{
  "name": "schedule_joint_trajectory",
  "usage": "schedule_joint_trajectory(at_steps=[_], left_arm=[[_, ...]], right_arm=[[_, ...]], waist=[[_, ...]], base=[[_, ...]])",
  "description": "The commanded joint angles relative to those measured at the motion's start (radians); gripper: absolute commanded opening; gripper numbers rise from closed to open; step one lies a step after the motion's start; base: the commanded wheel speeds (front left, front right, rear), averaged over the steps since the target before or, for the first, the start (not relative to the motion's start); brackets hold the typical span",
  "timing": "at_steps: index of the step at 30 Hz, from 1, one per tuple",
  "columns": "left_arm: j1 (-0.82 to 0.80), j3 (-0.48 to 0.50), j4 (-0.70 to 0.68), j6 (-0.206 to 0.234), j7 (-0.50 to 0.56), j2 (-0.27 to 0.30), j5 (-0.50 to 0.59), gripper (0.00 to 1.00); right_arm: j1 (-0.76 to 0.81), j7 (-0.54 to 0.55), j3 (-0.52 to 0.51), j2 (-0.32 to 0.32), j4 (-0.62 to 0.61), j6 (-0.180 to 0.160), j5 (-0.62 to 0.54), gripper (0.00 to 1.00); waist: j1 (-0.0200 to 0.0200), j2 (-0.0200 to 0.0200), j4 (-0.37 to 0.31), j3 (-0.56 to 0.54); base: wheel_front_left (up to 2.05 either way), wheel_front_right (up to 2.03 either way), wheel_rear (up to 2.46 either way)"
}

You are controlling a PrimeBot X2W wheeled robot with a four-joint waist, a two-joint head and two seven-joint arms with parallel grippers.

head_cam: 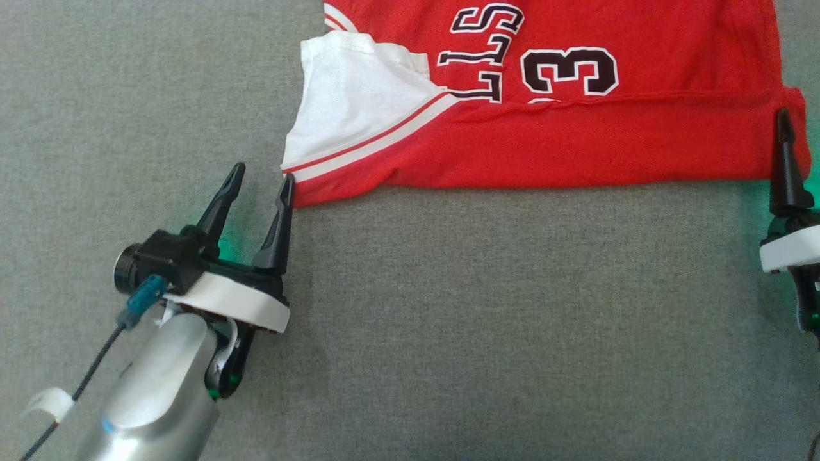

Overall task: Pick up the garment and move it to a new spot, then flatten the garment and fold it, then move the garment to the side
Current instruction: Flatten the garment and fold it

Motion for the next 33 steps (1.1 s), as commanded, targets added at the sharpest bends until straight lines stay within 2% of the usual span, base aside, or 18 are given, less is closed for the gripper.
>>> schedule_joint_trajectory(at_steps=[1, 4, 10, 11, 12, 13, 14, 21, 27, 28, 29, 30, 33], left_arm=[[-0.032, 0.055, -0.001, -0.019, -0.005, 0.014, 0.002, 1.00], [-0.031, 0.060, 0.033, -0.064, -0.005, -0.010, 0.012, 1.00], [-0.018, 0.024, 0.094, -0.096, -0.005, -0.026, 0.019, 1.00], [-0.019, 0.011, 0.108, -0.099, -0.005, -0.025, 0.020, 0.68], [-0.021, -0.002, 0.122, -0.101, -0.003, -0.025, 0.020, 0.45], [-0.023, -0.016, 0.134, -0.103, 0.003, -0.024, 0.019, 0.28], [-0.027, -0.032, 0.145, -0.104, 0.012, -0.023, 0.018, 0.00], [-0.051, -0.121, 0.139, -0.109, 0.031, 0.001, -0.022, 0.00], [-0.056, -0.125, 0.091, -0.109, 0.006, 0.039, -0.036, 0.00], [-0.055, -0.125, 0.082, -0.109, 0.004, 0.043, -0.034, 0.00], [-0.054, -0.126, 0.073, -0.109, 0.002, 0.046, -0.032, 0.00], [-0.052, -0.128, 0.065, -0.109, 0.001, 0.048, -0.029, 0.00], [-0.041, -0.126, 0.044, -0.108, -0.001, 0.056, -0.022, 0.00]], right_arm=[[0.012, -0.011, 0.014, -0.020, -0.021, -0.001, 0.009, 1.00], [0.001, -0.013, 0.013, -0.028, -0.009, -0.001, 0.009, 1.00], [-0.002, -0.018, 0.014, -0.025, 0.010, -0.001, 0.008, 1.00], [-0.001, -0.018, 0.014, -0.023, 0.012, -0.001, 0.008, 1.00], [-0.001, -0.019, 0.015, -0.021, 0.014, -0.001, 0.007, 1.00], [-0.002, -0.019, 0.017, -0.019, 0.017, -0.001, 0.006, 1.00], [-0.002, -0.020, 0.020, -0.017, 0.019, -0.001, 0.005, 1.00], [-0.014, 0.001, 0.044, -0.017, 0.057, -0.001, 0.018, 1.00], [-0.038, 0.099, 0.073, -0.017, 0.145, -0.001, 0.061, 1.00], [-0.039, 0.121, 0.084, -0.020, 0.159, -0.001, 0.070, 0.94], [-0.039, 0.140, 0.095, -0.024, 0.170, -0.001, 0.080, 0.39], [-0.035, 0.158, 0.100, -0.028, 0.181, -0.001, 0.093, 0.00], [-0.013, 0.174, 0.113, -0.053, 0.172, -0.001, 0.122, 0.00]], waist=[[0.0001, 0.0000, -0.007, 0.004], [0.0001, 0.0000, -0.016, 0.004], [0.0001, 0.0000, -0.023, -0.007], [0.0001, 0.0000, -0.024, -0.009], [0.0001, 0.0000, -0.024, -0.010], [0.0001, 0.0000, -0.024, -0.010], [0.0001, 0.0000, -0.024, -0.010], [0.0001, 0.0000, -0.016, -0.015], [0.0001, 0.0000, 0.010, -0.042], [0.0001, 0.0000, 0.016, -0.048], [0.0001, 0.0000, 0.022, -0.053], [0.0001, 0.0000, 0.030, -0.058], [0.0001, 0.0000, 0.045, -0.076]], base=[[0.00, 0.00, 0.00], [0.00, 0.00, 0.00], [0.00, 0.00, 0.00], [0.00, 0.00, 0.00], [0.00, 0.00, 0.00], [0.00, 0.00, 0.00], [0.00, 0.00, 0.00], [0.00, 0.00, 0.00], [0.00, 0.00, 0.00], [0.00, 0.00, 0.00], [0.00, 0.00, 0.00], [0.00, 0.00, 0.00], [0.00, 0.00, 0.00]])
